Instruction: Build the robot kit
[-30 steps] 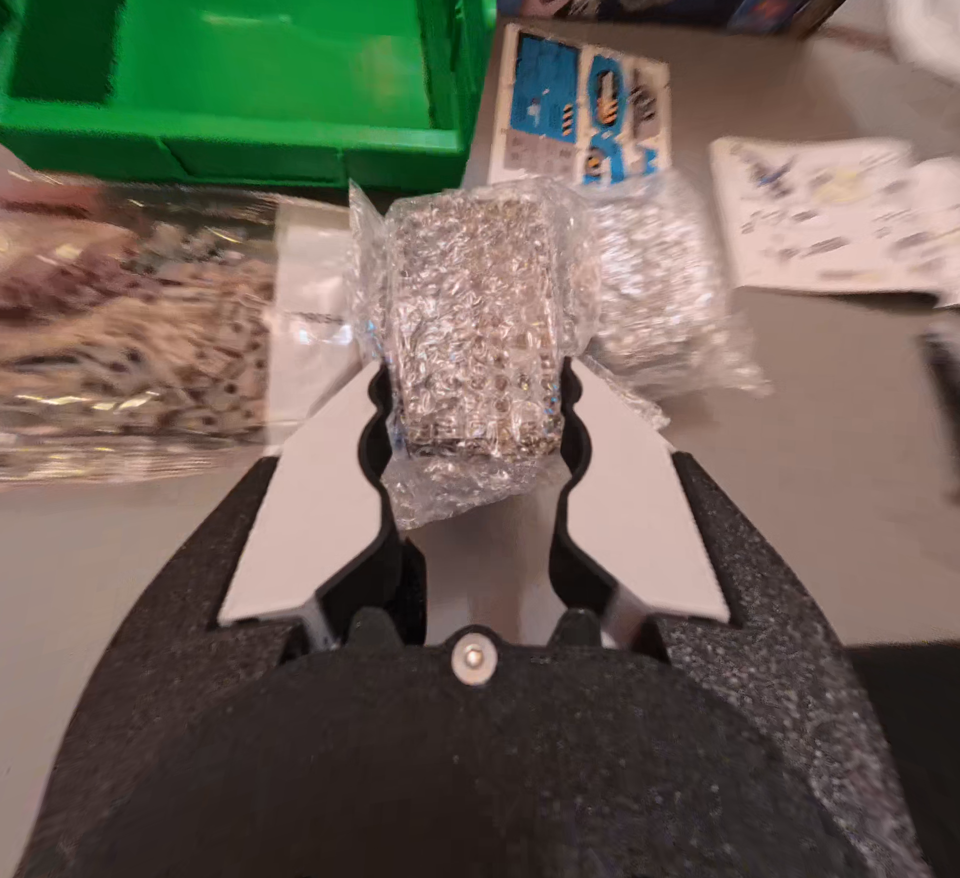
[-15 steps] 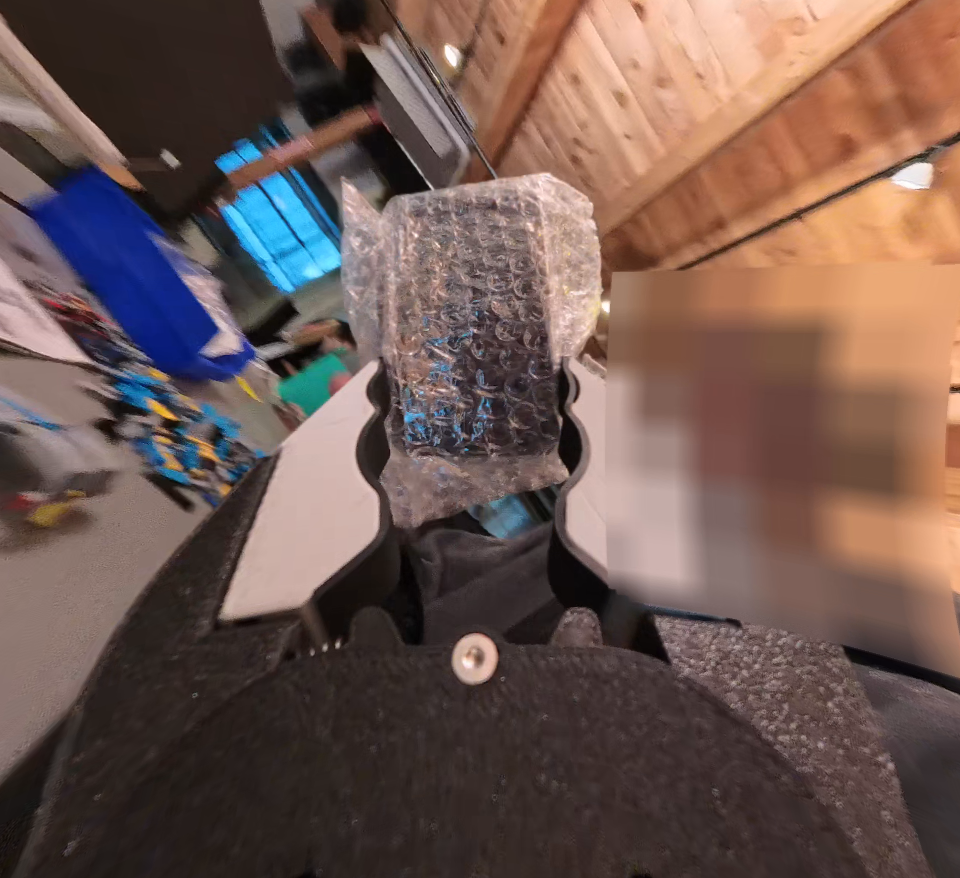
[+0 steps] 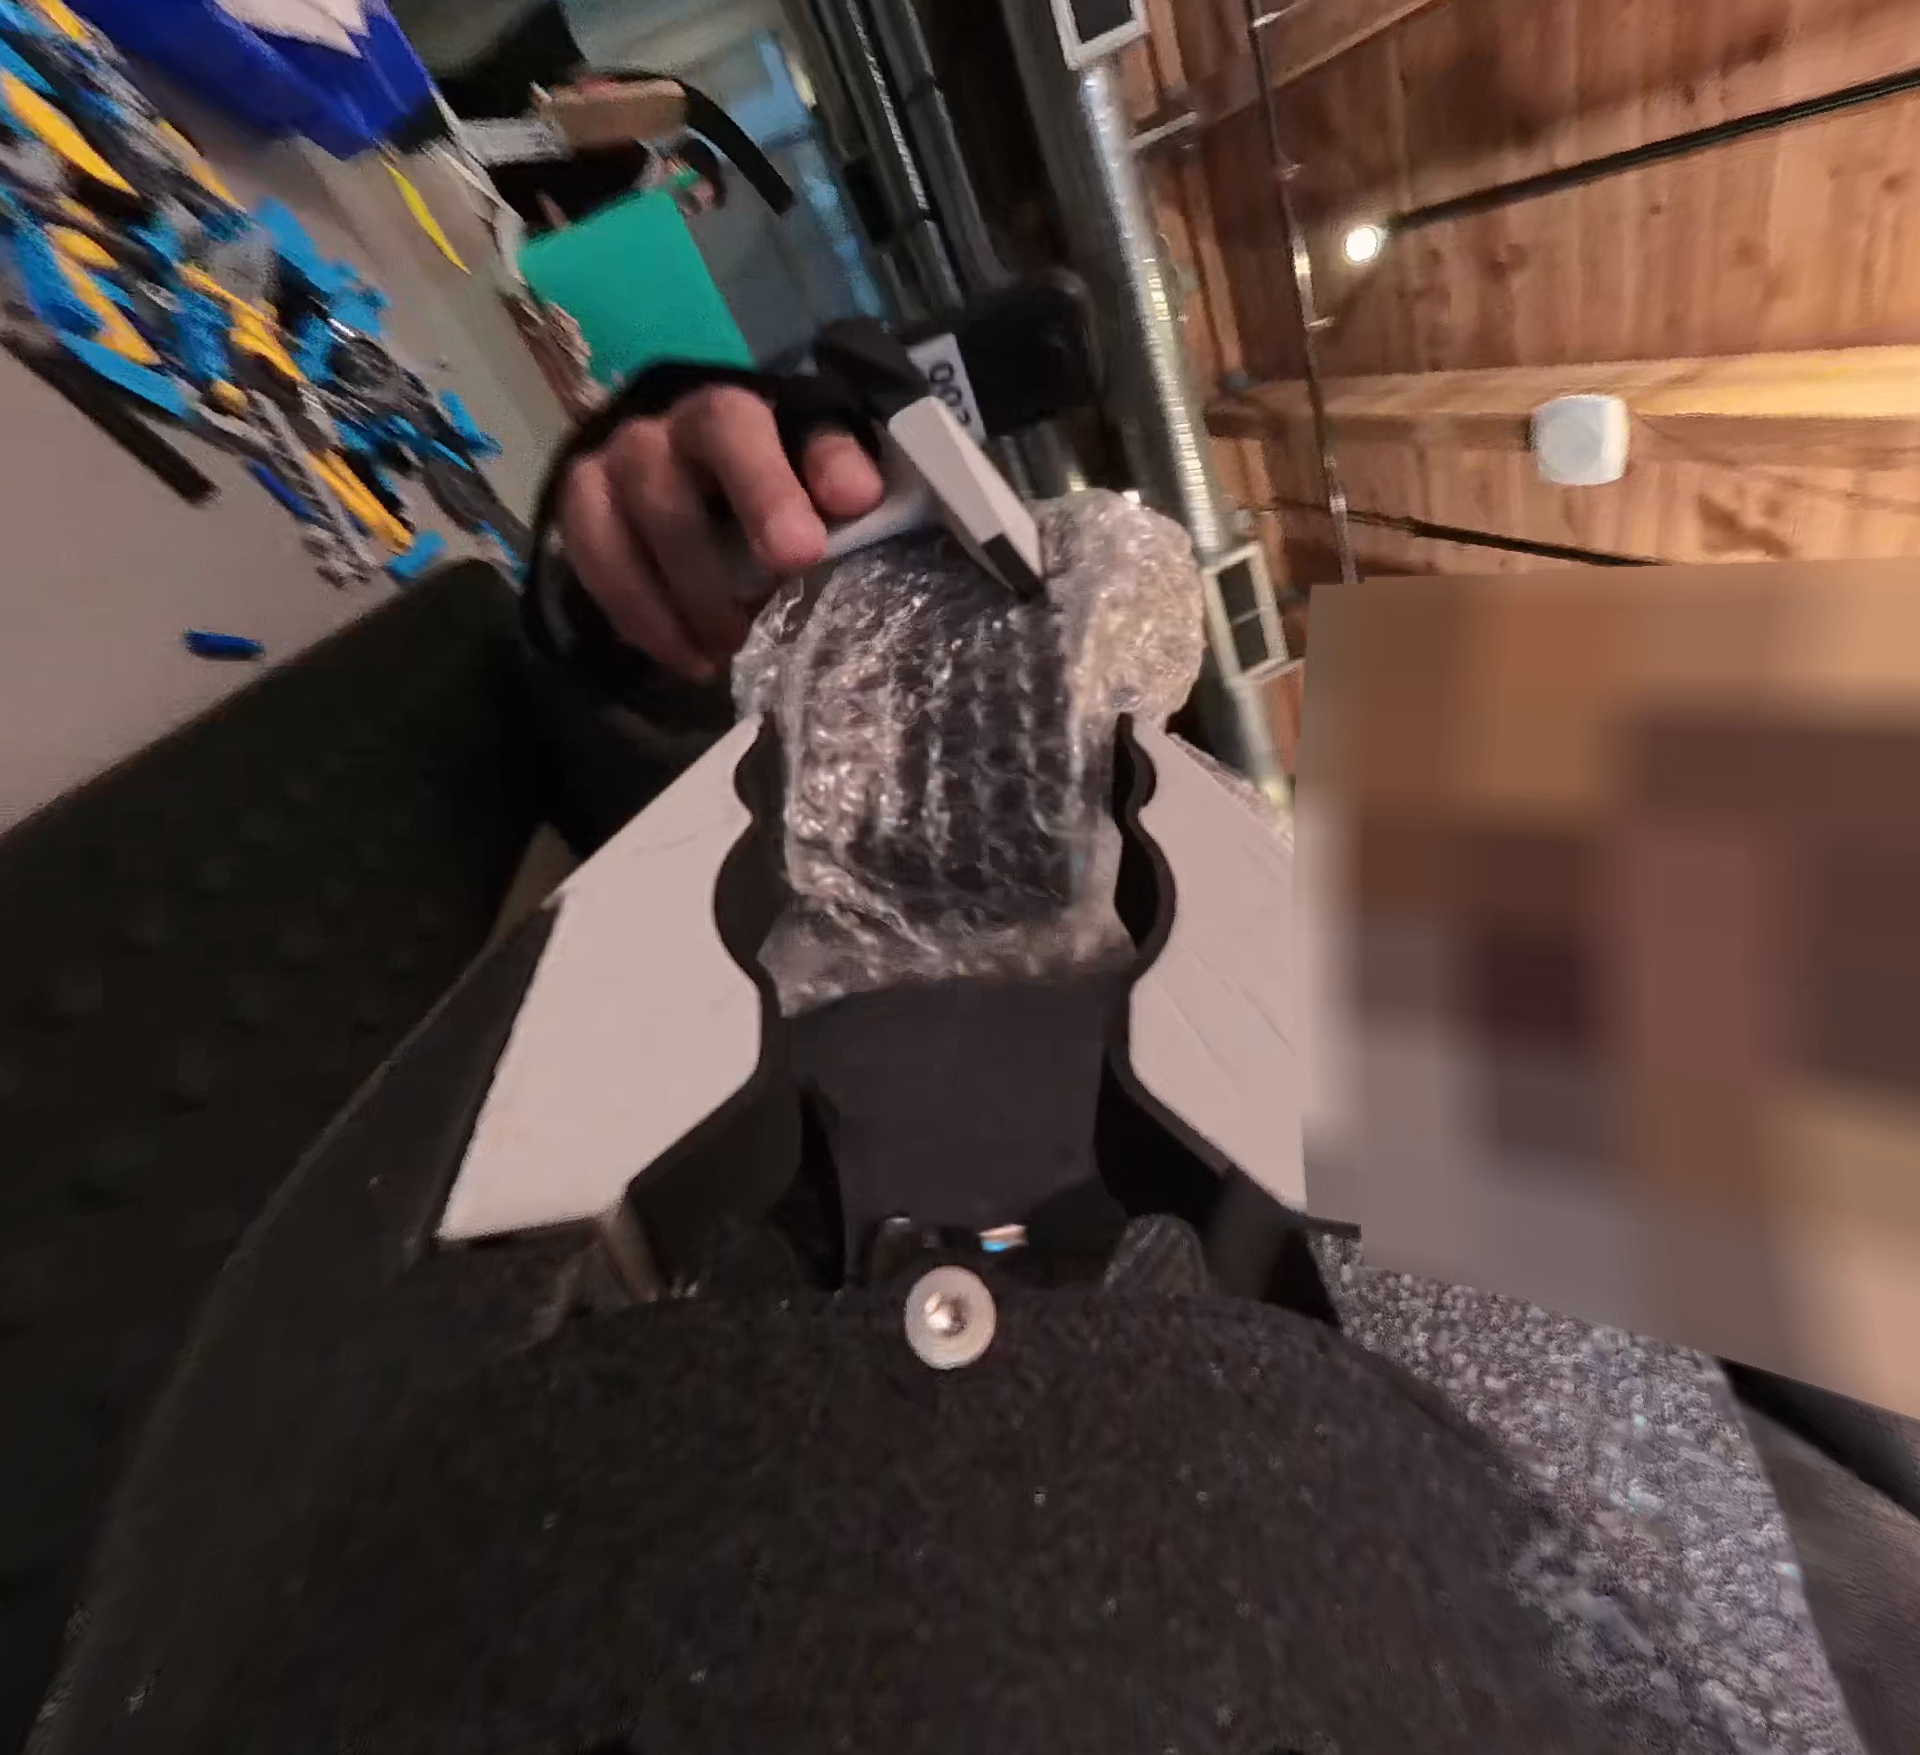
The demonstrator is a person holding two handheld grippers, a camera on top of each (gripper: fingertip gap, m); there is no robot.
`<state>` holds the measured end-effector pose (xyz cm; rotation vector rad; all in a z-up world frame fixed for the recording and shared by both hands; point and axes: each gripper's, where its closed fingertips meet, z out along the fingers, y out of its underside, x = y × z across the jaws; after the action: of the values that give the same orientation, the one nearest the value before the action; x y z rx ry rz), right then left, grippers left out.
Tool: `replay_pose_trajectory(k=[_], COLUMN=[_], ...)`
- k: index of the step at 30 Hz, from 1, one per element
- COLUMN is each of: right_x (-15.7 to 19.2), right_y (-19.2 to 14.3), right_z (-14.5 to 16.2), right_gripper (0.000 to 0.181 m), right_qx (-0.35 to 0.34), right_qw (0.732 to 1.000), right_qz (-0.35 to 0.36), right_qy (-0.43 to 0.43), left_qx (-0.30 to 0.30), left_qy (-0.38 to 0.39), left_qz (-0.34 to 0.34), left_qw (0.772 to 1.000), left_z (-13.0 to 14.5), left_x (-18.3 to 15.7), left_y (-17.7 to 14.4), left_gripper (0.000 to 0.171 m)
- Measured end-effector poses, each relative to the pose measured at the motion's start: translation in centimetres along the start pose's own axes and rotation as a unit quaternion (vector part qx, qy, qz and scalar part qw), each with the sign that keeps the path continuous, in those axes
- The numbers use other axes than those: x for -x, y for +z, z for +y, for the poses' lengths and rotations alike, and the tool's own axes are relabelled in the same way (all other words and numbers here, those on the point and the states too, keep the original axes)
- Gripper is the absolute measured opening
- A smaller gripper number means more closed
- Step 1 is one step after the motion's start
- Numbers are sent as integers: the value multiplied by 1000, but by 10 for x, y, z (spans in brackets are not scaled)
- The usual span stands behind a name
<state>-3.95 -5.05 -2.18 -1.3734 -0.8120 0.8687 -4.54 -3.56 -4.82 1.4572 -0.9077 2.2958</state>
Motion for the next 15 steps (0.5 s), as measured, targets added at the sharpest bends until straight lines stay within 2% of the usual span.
replay_pose_trajectory(k=[1,3,6,9,11,12,13,15], right_x=[-2,-12,-23,-39,-49,-52,-56,-62], right_y=[-5,-17,-26,-30,-32,-34,-37,-44], right_z=[6,17,36,39,41,40,40,41], right_gripper=[26,26,27,26,27,26,26,26], right_qx=[1,-14,-45,-68,-84,-98,-110,-131], right_qw=[1000,995,982,970,964,959,953,946], right_qz=[23,60,66,79,85,83,85,89], right_qy=[13,79,173,220,239,254,271,283], left_qx=[-4,-15,-36,-18,-55,-64,-72,-86], left_qy=[28,113,238,313,336,338,331,311], left_qz=[-23,-75,-137,-168,-175,-157,-131,-120], left_qw=[999,991,961,935,924,926,932,939], left_z=[-1,-7,-21,-23,-36,-39,-41,-48], left_x=[4,13,22,24,18,13,6,7], left_y=[-1,-4,-9,-7,-12,-15,-18,-28], left_gripper=[69,65,62,42,38,42,54,58])
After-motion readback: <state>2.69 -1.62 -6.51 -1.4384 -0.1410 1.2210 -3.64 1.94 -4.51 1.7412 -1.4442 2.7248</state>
